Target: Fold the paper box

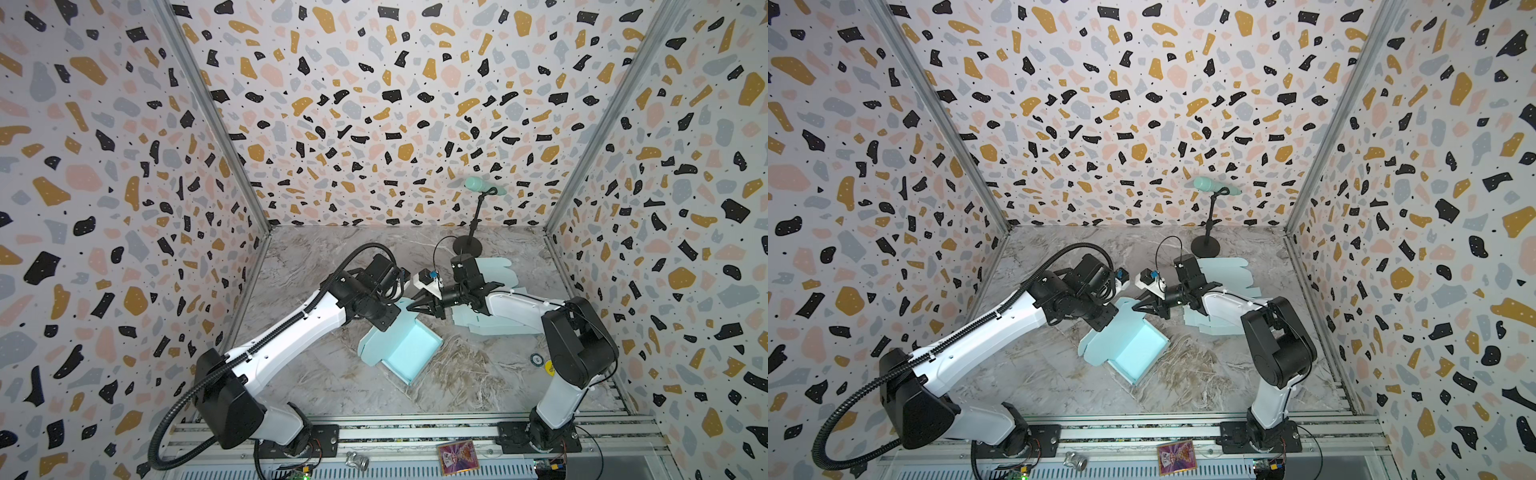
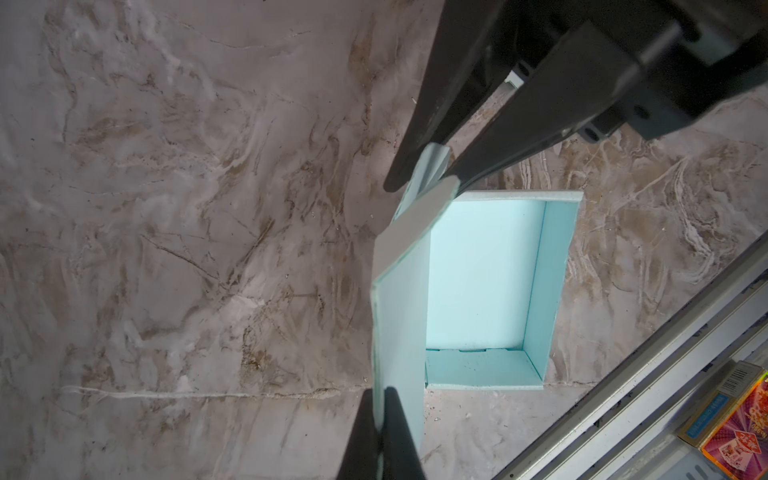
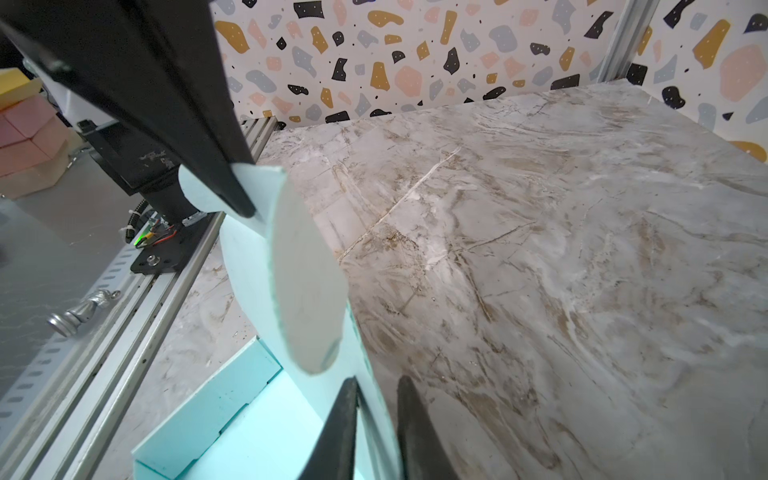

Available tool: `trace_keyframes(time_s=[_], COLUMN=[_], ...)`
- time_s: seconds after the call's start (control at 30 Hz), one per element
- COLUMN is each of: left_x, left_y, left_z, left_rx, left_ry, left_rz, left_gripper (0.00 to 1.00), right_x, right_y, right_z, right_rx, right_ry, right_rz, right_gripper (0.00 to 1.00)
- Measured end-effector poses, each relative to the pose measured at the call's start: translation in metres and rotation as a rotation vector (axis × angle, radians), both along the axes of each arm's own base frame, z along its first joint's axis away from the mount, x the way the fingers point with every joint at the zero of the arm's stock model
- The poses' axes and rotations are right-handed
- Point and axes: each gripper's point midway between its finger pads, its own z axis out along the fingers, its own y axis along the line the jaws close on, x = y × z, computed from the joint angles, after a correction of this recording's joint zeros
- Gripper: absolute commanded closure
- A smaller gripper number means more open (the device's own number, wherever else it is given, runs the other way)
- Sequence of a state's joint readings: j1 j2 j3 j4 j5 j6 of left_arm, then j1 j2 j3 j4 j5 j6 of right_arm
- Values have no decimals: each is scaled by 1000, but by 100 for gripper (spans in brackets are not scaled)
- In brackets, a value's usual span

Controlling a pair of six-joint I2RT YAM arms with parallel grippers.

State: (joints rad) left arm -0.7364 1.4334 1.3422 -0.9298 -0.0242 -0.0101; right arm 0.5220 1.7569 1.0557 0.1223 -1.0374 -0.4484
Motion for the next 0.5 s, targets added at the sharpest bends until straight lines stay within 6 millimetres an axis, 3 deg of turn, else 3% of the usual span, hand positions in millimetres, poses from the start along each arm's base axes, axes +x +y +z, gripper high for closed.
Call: trace_keyframes(time_s=[0.13,0.37,0.5], left_x=[1,5,1], left_y=[2,0,9], left_z=[0,4,6], left_rx=[8,-41,-123], left_ry=[-7,-56,-92], left_rz=[6,28,69], left_gripper=[87,43,29], right_x=[-1,-5,-9], right_y=[-1,-6,-17], right_z=[2,4,-1], right_rx=[-1,0,11], right_ry=[-2,2,26], right_rz=[1,-10,-44], right_gripper=[92,96,96])
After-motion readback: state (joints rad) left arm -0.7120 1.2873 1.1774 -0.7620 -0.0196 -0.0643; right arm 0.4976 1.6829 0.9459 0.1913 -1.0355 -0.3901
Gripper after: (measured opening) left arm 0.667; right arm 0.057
